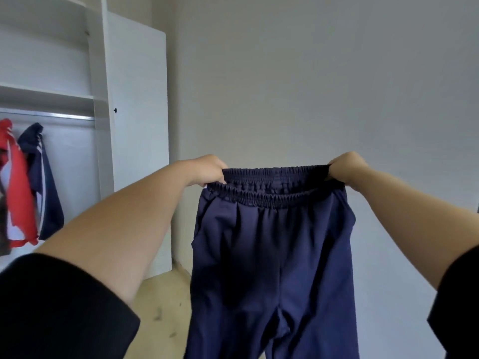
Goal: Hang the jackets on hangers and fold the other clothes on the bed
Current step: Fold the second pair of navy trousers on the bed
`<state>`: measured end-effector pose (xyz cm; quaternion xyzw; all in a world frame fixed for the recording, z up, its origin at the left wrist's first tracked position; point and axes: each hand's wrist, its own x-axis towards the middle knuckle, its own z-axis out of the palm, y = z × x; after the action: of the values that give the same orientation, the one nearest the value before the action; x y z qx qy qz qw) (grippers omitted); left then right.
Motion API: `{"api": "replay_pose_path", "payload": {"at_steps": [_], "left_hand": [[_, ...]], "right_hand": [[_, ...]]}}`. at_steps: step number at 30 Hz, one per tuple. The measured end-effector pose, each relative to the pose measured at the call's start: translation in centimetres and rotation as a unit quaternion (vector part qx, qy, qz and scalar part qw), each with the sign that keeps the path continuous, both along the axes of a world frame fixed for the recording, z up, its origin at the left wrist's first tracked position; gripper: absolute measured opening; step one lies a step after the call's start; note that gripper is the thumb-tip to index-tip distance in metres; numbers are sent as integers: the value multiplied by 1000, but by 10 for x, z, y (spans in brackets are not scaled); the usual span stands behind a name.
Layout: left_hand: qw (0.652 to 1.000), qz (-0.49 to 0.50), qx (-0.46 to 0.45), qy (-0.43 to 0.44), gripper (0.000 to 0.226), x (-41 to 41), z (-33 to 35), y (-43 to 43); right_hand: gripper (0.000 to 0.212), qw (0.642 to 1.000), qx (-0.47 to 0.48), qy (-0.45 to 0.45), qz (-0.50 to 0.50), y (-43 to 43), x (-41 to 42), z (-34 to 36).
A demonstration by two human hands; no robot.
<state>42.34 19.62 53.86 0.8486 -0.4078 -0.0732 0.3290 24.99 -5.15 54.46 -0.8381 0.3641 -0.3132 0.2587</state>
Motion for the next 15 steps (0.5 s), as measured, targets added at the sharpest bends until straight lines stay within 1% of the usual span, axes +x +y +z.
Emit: {"api": "replay_pose_path", "payload": {"at_steps": [1, 2, 3, 4, 6, 8, 10, 11, 14, 15], "left_hand": [[997, -16, -54, 54, 24, 1, -1, 2], [988, -29, -98, 113, 28, 1, -2, 4], [977, -44, -127, 164, 31, 3, -3, 6], [968, -52, -144, 198, 30, 4, -5, 8], [957, -55, -168, 229, 21, 5, -10, 11], [945, -55, -188, 263, 21, 6, -14, 13], [937, -46, -206, 277, 19, 9, -19, 12], [934, -41, -215, 282, 25, 10, -22, 12], [918, -47, -221, 327, 67, 18, -27, 13], [913, -66, -214, 340, 73, 19, -30, 14]], "right_hand": [[14, 998, 51, -10, 28, -3, -1, -2], [15, 992, 106, -19, 73, -4, -5, -5], [21, 982, 153, -25, 105, -3, -10, -7], [27, 974, 178, -12, 143, -7, -12, -8], [29, 958, 198, 13, 206, -8, -17, -13], [29, 934, 232, 28, 269, -8, -23, -14], [28, 914, 268, 36, 301, -9, -28, -16], [26, 907, 282, 33, 310, -10, -30, -18], [28, 893, 318, 7, 318, -10, -31, -28], [32, 889, 334, -16, 312, -10, -30, -32]]}}
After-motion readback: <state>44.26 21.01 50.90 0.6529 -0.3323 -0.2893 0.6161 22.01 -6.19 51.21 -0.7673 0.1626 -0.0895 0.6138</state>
